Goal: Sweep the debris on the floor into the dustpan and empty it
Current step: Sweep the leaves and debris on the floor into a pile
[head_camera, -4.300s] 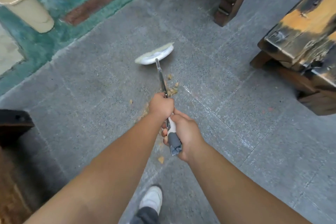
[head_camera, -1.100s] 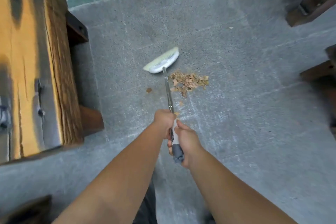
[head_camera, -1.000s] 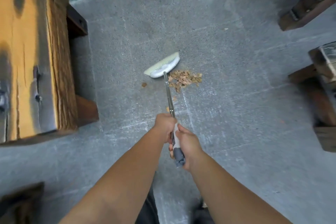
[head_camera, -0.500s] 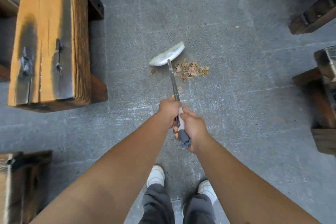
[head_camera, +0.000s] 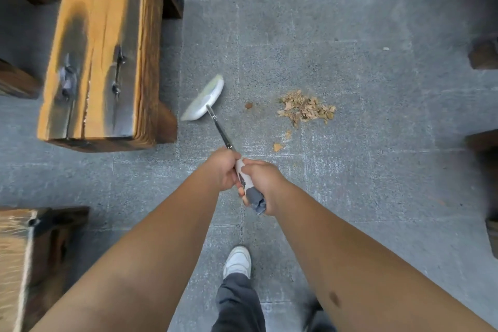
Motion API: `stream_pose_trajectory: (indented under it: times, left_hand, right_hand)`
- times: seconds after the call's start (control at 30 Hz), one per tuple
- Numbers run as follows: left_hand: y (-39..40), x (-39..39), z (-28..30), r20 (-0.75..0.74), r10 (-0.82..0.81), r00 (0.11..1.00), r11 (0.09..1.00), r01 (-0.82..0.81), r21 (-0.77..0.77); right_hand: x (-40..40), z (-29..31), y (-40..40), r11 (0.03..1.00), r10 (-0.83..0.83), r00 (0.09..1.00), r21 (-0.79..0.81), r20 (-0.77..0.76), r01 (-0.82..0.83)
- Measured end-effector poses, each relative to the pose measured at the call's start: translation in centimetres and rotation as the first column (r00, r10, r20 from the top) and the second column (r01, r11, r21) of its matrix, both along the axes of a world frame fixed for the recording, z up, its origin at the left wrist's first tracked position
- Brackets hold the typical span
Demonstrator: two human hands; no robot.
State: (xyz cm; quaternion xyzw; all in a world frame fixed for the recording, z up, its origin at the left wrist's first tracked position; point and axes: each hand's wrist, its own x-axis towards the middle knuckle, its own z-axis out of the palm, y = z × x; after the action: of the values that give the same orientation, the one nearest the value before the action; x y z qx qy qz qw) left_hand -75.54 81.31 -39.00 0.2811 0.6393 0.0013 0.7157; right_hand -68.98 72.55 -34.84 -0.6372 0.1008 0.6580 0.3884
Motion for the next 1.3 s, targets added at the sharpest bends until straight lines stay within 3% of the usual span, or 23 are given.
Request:
stream_pose_trajectory:
  times: [0.2,0.43,0.77,1.03,1.17,1.3]
  left_hand:
    - [-3.5,6.9,-2.7,-0.002,0.020,1.000,1.000,-0.020,0.022]
    - [-13.2,21.0,-3.2,0.040,0.107,0.993,0.994,-0.108,0.007]
    - [-27.1,38.3,-0.7,0.174,0.175,0.969,0.984,-0.168,-0.054]
    - [-28.3,34.8,1.8,0.072,0.269,0.960,0.960,-0.273,0.058]
    - [-28.3,27.9,2.8,0.054,0.338,0.940,0.940,-0.340,0.030]
    - [-30.6,20.8,2.1,0.008,0.484,0.875,0.874,-0.483,-0.055]
  right_hand:
    - [8.0,-1.9,-3.6,0.984,0.174,0.984,-0.026,0.038,-0.174]
    - [23.4,-1.8,-12.6,0.936,0.351,0.928,-0.014,0.124,-0.352]
    - [40.9,1.5,-26.1,0.937,0.349,0.923,-0.028,0.160,-0.349]
    - [38.3,4.0,-26.1,0.861,0.493,0.856,0.056,0.158,-0.506]
    - [32.7,5.4,-25.6,0.818,0.559,0.823,0.094,0.104,-0.568]
    - [25.2,5.3,-29.7,0.844,0.524,0.851,0.117,0.036,-0.524]
